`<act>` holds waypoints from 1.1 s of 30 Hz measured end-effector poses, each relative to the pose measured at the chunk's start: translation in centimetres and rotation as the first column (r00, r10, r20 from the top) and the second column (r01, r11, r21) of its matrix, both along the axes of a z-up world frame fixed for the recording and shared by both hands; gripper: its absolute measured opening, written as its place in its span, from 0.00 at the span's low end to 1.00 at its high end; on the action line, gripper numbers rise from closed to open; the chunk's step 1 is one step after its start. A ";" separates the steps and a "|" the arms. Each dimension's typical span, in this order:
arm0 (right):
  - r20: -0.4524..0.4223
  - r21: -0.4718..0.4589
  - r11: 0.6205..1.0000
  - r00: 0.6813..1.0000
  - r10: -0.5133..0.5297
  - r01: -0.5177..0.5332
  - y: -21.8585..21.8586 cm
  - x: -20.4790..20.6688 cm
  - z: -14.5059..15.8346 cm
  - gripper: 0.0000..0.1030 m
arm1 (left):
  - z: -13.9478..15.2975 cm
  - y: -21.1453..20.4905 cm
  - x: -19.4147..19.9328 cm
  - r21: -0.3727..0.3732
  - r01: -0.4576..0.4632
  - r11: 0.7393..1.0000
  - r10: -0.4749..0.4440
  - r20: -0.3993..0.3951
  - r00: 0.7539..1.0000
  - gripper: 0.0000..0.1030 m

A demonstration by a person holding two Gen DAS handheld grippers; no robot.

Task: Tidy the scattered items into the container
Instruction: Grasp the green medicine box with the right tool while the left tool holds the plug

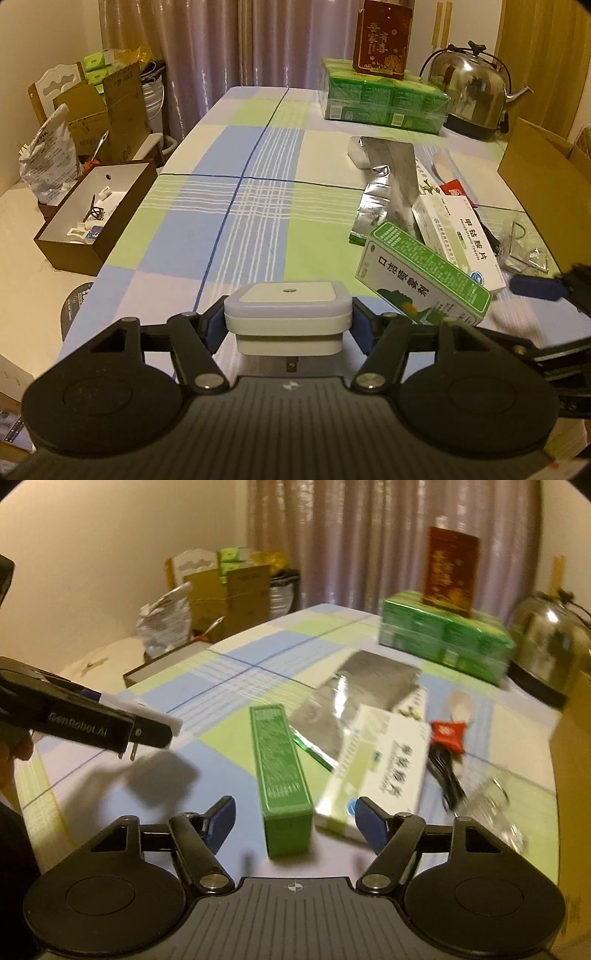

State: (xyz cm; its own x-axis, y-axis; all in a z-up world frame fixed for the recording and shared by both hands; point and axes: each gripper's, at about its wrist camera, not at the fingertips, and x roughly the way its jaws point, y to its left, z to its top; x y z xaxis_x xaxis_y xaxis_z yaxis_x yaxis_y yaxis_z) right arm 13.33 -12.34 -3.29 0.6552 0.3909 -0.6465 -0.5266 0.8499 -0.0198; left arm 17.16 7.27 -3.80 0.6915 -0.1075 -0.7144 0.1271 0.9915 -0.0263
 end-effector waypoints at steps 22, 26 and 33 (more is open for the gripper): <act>-0.075 -0.095 0.993 0.995 0.060 -0.067 3.6 3.6 -1.5 0.27 | -0.2 0.1 -0.2 -0.014 0.018 1.000 -0.018 0.003 1.000 0.60; -0.079 -0.072 0.997 0.996 0.034 -0.040 2.7 2.6 -1.1 0.27 | -0.1 -0.5 -0.4 -0.007 0.032 0.999 -0.032 0.004 0.999 0.60; -0.099 -0.030 0.999 0.994 -0.039 0.036 -0.2 -0.3 0.2 0.27 | 0.5 -1.9 -1.3 -0.004 0.062 0.998 -0.061 0.008 0.998 0.60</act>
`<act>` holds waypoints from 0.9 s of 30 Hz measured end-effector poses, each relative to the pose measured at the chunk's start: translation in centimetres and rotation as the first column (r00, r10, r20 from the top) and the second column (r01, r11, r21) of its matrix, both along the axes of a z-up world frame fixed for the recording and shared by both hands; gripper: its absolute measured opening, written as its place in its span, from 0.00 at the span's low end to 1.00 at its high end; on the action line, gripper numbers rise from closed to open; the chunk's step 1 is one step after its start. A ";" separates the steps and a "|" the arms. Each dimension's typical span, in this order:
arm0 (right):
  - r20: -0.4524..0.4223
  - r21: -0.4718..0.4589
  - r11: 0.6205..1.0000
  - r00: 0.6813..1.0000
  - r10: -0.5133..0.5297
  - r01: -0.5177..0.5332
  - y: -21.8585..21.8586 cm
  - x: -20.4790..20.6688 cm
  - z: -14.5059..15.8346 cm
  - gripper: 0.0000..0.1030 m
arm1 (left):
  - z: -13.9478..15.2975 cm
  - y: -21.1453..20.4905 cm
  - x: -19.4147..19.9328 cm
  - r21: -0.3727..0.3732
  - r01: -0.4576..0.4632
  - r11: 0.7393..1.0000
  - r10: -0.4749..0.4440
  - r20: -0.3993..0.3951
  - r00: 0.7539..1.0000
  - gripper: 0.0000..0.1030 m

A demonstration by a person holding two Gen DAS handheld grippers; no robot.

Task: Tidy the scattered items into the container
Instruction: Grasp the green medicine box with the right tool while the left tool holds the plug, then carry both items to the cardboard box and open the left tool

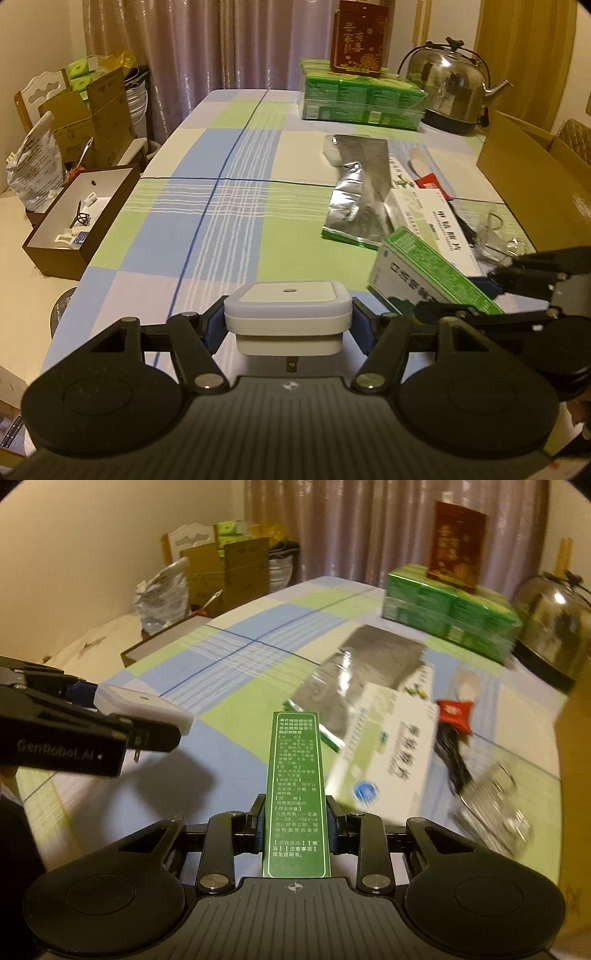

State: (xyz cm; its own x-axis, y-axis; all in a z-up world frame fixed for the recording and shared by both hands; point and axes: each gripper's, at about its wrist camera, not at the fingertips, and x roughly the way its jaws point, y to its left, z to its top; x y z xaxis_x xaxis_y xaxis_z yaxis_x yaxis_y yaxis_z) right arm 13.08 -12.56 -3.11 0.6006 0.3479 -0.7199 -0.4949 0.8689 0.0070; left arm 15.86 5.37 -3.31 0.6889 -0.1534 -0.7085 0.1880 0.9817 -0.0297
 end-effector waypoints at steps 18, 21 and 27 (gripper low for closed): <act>0.095 0.069 0.971 0.968 -0.234 0.228 -9.6 -7.1 6.9 0.27 | 3.5 -8.3 -4.5 -0.012 0.178 0.984 -0.177 0.041 0.983 0.60; 0.118 0.080 0.957 0.951 -0.286 0.278 -11.6 -7.6 8.4 0.27 | 4.3 -10.2 -5.0 -0.013 0.221 0.975 -0.220 0.055 0.974 0.60; 0.173 0.103 0.922 0.906 -0.386 0.373 -16.4 -7.8 11.5 0.27 | 6.4 -14.8 -5.0 -0.025 0.322 0.946 -0.319 0.093 0.943 0.60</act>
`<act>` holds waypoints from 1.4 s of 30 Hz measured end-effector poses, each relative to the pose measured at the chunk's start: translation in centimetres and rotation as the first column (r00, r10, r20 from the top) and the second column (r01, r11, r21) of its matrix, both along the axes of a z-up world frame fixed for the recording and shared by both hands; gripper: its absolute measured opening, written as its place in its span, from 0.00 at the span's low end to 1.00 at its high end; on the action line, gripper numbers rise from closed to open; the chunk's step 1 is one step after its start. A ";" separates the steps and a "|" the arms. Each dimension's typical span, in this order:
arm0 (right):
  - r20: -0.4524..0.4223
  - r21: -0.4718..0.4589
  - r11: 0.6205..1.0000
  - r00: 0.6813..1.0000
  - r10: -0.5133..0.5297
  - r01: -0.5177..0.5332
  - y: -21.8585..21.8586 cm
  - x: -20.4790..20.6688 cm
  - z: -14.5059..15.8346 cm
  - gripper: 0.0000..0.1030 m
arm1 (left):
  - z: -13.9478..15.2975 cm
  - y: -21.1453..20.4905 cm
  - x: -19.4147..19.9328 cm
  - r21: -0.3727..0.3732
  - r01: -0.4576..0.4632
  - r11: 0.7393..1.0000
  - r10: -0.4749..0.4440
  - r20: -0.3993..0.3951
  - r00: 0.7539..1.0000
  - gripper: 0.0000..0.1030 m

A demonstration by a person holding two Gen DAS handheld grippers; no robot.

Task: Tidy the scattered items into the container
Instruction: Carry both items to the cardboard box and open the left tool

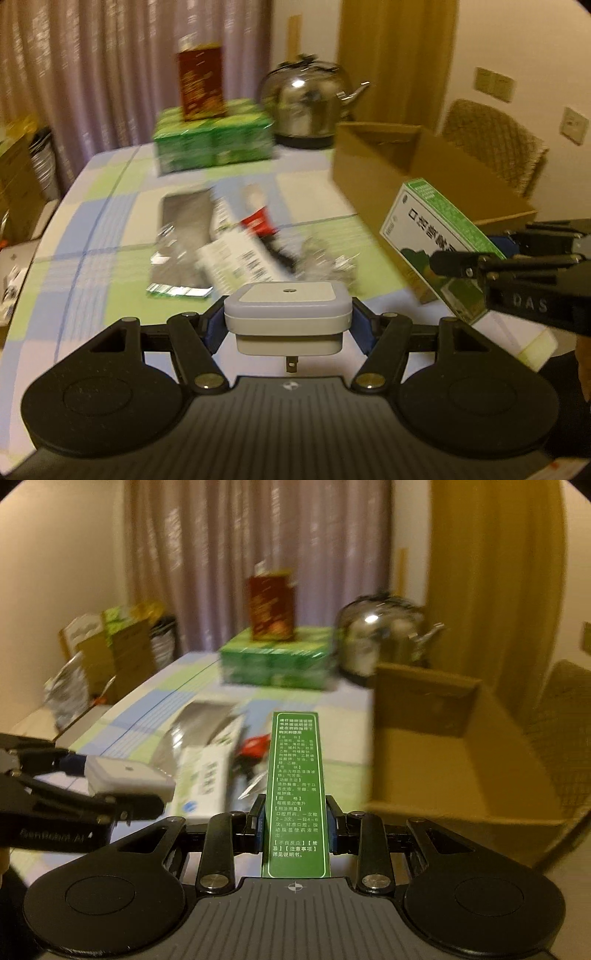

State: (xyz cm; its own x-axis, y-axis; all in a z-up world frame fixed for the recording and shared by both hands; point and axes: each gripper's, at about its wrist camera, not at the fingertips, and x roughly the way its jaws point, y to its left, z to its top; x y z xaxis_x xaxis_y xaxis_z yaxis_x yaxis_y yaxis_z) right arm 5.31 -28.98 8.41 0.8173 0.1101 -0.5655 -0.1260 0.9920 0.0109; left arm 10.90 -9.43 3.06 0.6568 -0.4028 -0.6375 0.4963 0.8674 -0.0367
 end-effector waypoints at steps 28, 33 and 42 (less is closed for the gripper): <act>-0.033 -0.010 0.976 0.976 -0.216 0.216 -17.3 9.4 -0.1 0.27 | 0.9 -24.5 10.3 0.189 0.511 0.839 -0.531 0.073 0.844 0.60; -0.060 -0.013 0.978 0.976 -0.209 0.209 -17.4 10.5 -1.1 0.27 | -0.8 -26.3 11.8 0.245 0.580 0.777 -0.600 0.006 0.800 0.60; -0.093 -0.012 0.979 0.975 -0.204 0.204 -18.0 11.8 -2.4 0.27 | -3.9 -28.3 11.9 0.365 0.649 0.668 -0.683 -0.046 0.729 0.60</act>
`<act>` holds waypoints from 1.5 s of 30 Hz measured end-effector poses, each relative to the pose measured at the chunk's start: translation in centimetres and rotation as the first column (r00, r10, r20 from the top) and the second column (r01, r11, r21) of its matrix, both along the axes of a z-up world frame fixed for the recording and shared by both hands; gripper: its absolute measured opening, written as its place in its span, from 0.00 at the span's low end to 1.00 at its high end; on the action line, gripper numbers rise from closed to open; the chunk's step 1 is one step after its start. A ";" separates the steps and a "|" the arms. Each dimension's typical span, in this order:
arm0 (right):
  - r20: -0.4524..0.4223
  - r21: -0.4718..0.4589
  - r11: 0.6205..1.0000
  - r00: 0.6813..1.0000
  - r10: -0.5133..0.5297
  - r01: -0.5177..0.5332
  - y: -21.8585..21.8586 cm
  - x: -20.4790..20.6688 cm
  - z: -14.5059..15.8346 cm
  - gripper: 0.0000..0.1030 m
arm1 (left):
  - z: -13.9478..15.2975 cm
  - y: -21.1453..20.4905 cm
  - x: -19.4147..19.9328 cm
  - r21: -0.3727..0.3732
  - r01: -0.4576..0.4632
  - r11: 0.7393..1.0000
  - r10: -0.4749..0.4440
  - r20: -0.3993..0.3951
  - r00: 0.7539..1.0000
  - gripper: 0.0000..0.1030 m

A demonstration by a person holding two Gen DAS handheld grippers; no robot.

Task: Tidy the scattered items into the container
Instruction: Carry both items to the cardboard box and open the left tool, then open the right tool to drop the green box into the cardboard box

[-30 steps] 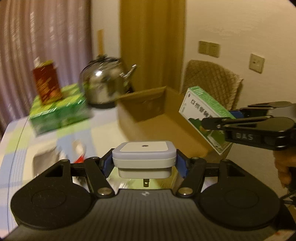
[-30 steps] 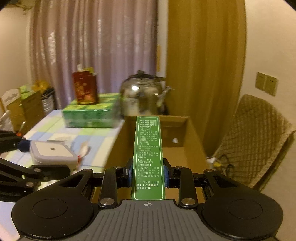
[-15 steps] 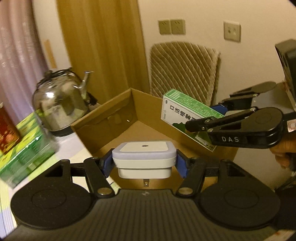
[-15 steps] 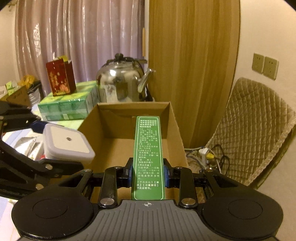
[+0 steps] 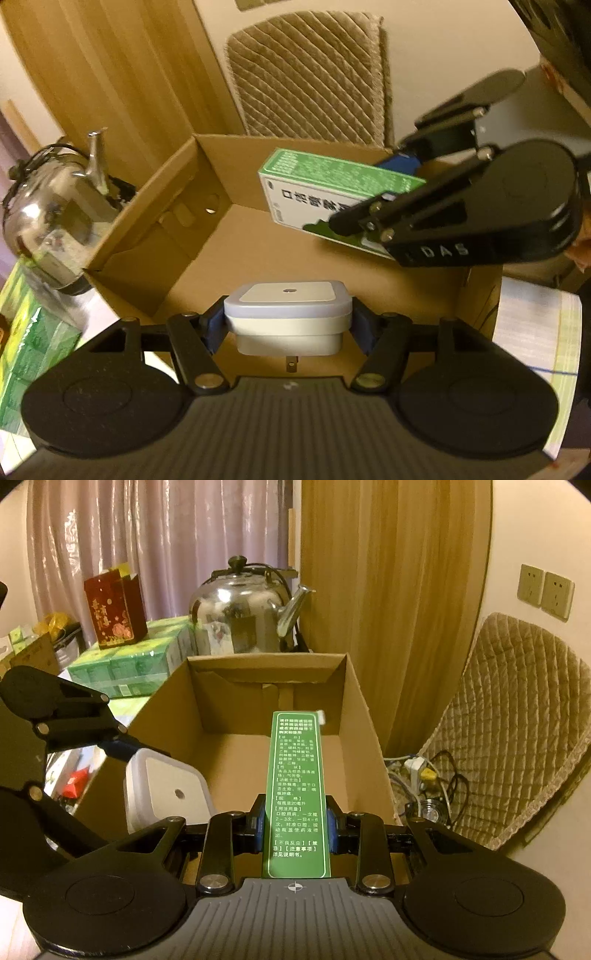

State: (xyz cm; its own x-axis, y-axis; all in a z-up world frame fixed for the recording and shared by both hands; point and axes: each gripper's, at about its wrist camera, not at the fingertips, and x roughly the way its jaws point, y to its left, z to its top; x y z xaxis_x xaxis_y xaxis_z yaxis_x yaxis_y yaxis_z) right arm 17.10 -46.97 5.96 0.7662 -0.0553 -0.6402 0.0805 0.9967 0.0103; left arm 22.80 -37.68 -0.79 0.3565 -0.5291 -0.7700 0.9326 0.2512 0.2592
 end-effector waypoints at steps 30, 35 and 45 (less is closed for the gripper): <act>-0.069 -0.007 0.999 0.997 0.040 -0.041 1.0 0.4 -1.1 0.27 | 5.1 4.6 0.5 -0.130 -0.116 0.985 0.124 0.053 0.991 0.72; -0.082 -0.009 0.998 0.995 0.056 -0.057 1.8 0.9 -1.7 0.27 | 6.4 7.9 0.3 -0.183 -0.202 0.962 0.211 0.028 0.977 0.72; -0.016 -0.024 0.999 0.999 0.033 -0.033 2.6 0.1 -0.5 0.50 | 6.1 15.9 -1.1 -0.254 -0.402 0.880 0.397 -0.074 0.915 0.74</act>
